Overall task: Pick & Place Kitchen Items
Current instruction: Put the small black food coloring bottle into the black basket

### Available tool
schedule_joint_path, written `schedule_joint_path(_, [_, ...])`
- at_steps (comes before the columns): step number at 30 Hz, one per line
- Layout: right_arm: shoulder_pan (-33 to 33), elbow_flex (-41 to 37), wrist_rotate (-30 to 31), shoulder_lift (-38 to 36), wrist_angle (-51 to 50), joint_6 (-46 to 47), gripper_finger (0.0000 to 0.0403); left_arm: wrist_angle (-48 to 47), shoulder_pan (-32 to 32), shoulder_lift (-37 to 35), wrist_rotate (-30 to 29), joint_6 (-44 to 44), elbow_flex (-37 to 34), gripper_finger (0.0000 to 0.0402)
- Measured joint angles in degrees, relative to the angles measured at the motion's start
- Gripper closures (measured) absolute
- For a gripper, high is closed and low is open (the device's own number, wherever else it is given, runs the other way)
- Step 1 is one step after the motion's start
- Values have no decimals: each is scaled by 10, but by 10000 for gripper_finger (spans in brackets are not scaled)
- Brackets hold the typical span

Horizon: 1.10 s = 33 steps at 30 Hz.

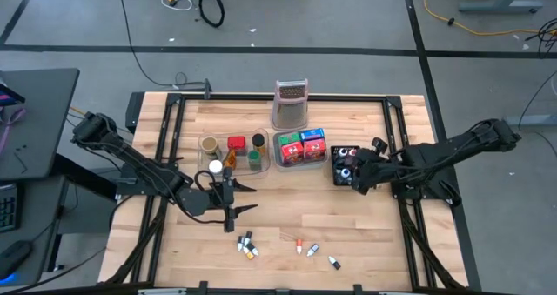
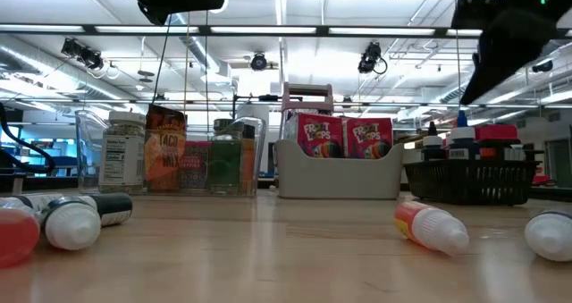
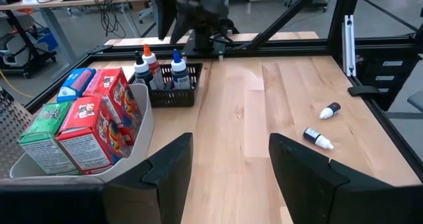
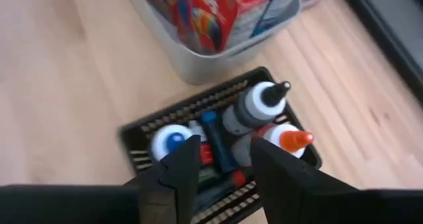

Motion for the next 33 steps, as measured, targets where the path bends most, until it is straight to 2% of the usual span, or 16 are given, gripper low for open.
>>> schedule_joint_path(4, [16,50,-61,0,-10,-4,261,0,0,0,0,-1,0,191])
schedule_joint_path(8, [52,64,-109,0,51,-42,261,-1,0,0,0,-2,0,191])
schedule_joint_path(12, [86,40,-142,4,163,-141,262,-1,0,0,0,-2,0,191])
schedule_joint_path(15, [101,-4,-184,10,290,-219,262,-1,0,0,0,-2,0,191])
schedule_joint_path(20, [111,-92,-265,40,488,-284,262,1,0,0,0,-2,0,191])
schedule_joint_path(23, [111,-136,-305,75,610,-298,262,1,0,0,0,-2,0,191])
schedule_joint_path(26, [111,-152,-314,126,702,-306,257,0,0,0,0,-2,0,191])
schedule_joint_path(33, [111,-114,-386,271,789,-313,221,1,0,0,0,0,0,191])
